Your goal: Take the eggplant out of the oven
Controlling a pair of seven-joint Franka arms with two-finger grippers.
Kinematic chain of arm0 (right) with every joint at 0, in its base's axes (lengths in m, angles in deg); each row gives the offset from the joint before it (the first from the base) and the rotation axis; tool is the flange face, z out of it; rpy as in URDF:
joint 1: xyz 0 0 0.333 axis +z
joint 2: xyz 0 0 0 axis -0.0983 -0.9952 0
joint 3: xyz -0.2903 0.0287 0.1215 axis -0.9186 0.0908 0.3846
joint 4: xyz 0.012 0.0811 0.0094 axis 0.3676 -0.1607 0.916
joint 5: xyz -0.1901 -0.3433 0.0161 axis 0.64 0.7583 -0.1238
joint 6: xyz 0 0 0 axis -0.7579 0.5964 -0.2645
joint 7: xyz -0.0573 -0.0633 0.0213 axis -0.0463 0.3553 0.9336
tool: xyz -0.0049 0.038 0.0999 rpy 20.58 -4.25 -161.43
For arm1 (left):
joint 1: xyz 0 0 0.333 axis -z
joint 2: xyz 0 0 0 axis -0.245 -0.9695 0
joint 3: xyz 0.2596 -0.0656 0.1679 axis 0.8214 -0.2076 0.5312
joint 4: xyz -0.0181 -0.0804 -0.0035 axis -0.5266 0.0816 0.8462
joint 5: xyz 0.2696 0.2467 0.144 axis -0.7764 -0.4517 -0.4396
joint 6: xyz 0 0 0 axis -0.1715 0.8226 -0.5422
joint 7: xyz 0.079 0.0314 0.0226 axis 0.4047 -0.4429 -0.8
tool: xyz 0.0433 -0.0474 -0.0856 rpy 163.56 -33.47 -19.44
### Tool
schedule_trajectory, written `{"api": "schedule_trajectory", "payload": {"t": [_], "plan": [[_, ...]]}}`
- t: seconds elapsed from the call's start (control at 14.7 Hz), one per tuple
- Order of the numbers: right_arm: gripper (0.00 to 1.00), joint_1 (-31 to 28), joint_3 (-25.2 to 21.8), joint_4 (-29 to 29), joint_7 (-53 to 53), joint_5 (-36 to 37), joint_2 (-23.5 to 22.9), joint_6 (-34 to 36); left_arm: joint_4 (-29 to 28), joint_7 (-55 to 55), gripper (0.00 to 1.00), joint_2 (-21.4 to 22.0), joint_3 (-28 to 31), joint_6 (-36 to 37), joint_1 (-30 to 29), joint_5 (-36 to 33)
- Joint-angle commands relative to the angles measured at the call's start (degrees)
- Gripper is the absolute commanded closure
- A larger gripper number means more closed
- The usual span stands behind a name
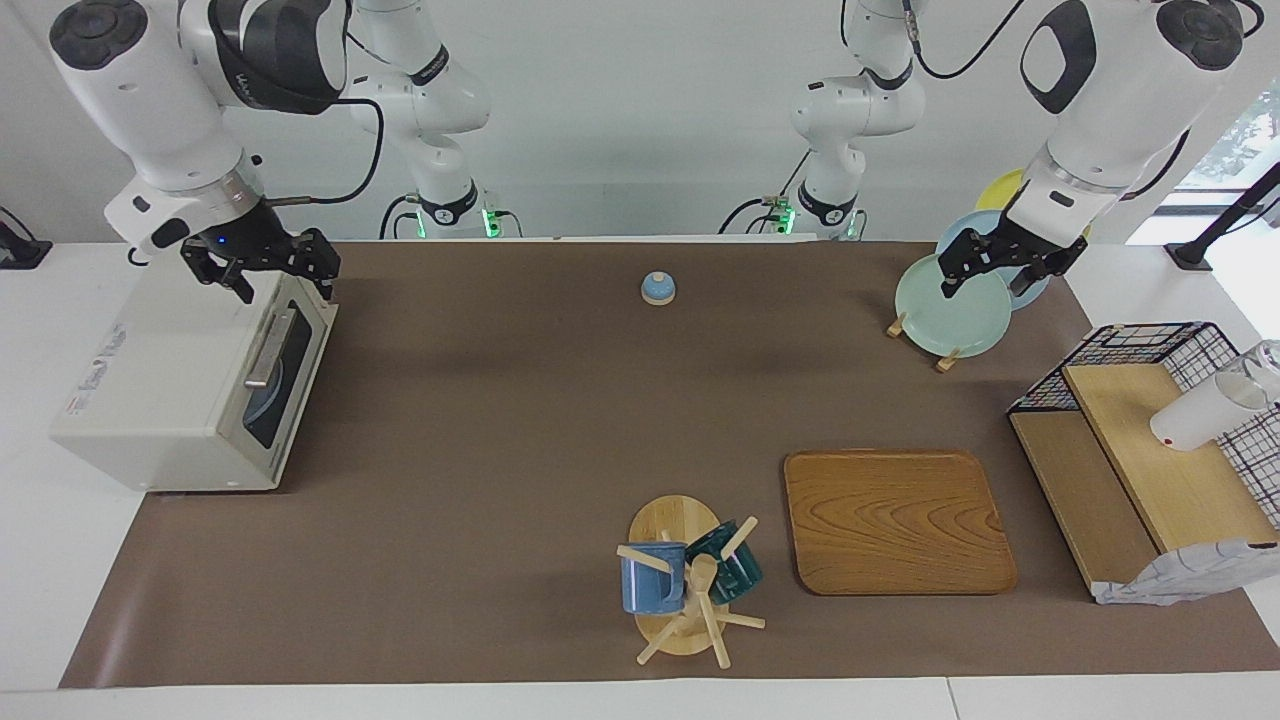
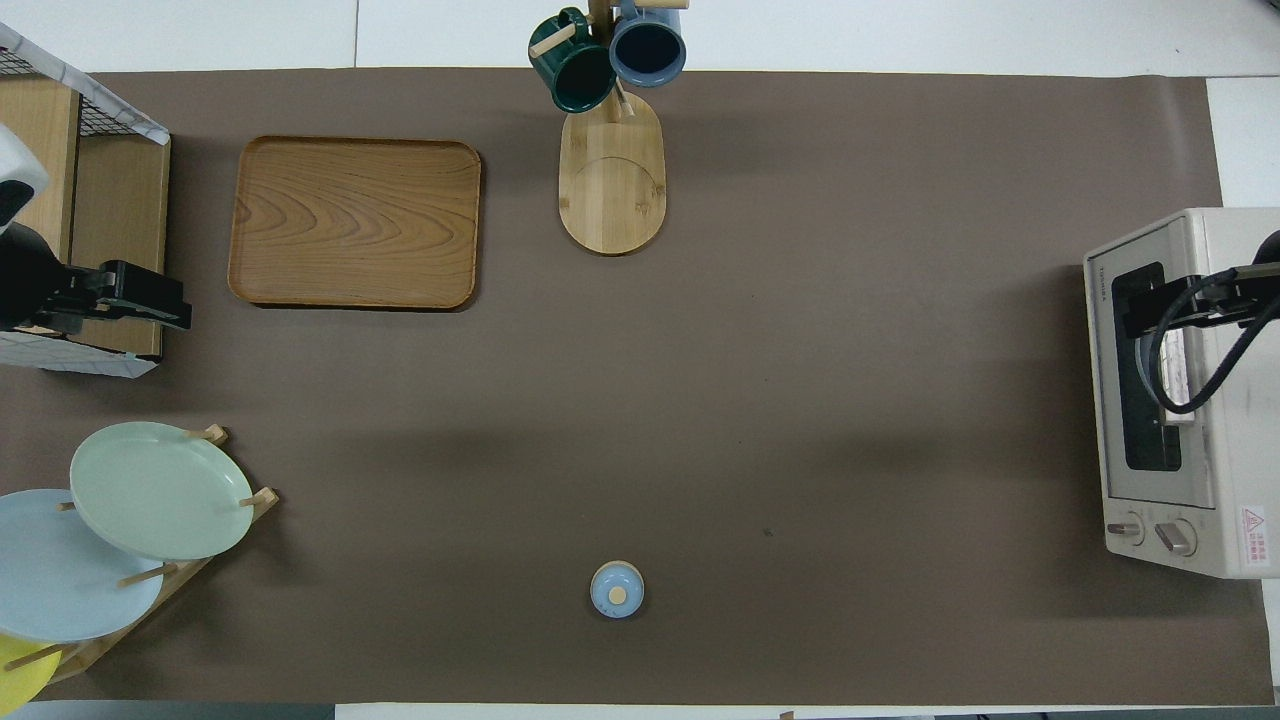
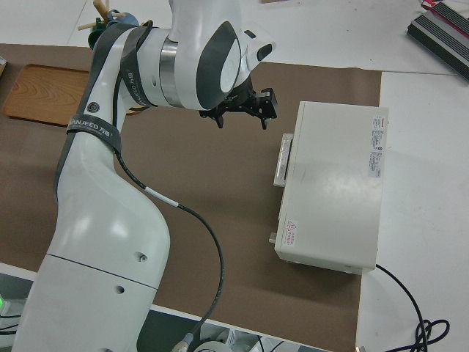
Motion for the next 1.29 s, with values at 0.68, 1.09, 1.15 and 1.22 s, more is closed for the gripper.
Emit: {"api": "schedule_trajectory", "payload": {"t": [0.68, 1.09, 1.15, 1.22], "plan": [[0.35, -0.7, -0.1, -0.2, -1.5, 0.0, 0.0, 0.2, -1.0, -0.1, 0.00, 1.1, -0.4, -0.7, -0.4, -0.5], [1.00, -3.2, -0.1, -11.2, 1.7, 0.1, 3.6, -10.4, -1.0, -0.1, 0.00, 1.1, -0.4, -0.7, -0.4, -0.5], [1.00, -3.2, -0.2, -12.3, 1.8, 0.7, 3.6, -11.5, -1.0, -0.1, 0.00, 1.1, -0.4, -0.7, -0.5, -0.5], [1.00, -3.3, -0.2, -13.2, 1.9, 2.1, 3.6, -12.2, -1.0, -0.1, 0.00, 1.1, -0.4, -0.7, -0.4, -0.5]]}}
